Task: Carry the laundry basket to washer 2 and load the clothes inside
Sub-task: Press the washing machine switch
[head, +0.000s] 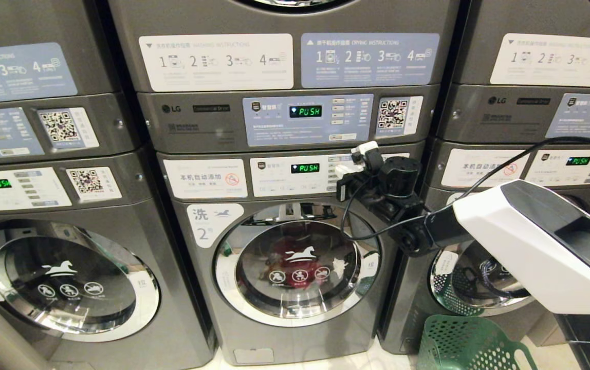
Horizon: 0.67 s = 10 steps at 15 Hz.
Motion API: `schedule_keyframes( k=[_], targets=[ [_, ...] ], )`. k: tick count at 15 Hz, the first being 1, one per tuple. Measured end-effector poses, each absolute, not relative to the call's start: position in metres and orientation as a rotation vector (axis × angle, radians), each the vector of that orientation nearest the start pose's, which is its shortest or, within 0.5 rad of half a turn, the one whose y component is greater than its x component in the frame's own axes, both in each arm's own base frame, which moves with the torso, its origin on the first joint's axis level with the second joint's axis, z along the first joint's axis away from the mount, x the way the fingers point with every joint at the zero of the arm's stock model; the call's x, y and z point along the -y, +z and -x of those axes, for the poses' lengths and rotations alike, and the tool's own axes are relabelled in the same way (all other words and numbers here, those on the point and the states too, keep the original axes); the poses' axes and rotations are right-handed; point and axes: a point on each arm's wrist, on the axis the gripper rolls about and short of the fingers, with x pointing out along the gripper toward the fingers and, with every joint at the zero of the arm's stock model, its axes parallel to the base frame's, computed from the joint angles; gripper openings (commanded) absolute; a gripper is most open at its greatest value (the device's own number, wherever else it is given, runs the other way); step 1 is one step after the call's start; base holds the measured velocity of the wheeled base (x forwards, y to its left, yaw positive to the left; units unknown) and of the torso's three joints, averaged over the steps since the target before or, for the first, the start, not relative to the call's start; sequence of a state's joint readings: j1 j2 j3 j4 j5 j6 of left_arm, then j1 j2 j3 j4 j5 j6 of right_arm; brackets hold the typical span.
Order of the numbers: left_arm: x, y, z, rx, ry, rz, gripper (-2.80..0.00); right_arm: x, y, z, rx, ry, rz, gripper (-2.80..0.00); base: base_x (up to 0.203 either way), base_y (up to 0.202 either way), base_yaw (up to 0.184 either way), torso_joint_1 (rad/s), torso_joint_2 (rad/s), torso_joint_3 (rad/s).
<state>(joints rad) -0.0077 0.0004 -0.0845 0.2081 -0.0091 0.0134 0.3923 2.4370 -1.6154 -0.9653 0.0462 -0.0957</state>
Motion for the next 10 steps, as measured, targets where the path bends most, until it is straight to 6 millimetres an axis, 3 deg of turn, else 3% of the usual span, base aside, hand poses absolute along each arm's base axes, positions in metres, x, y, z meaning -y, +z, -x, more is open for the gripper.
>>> schedule_keyframes(
  k=[10],
  targets=[
    [0.0,0.0774,0.0305,-0.124,-0.018,-0.013,-2.8,-0.1978,0.1275,-0.4747,0.174,0.426,0.076,-2.8,0.0,0.0,0.0,0.0,0.0,0.0]
  ],
)
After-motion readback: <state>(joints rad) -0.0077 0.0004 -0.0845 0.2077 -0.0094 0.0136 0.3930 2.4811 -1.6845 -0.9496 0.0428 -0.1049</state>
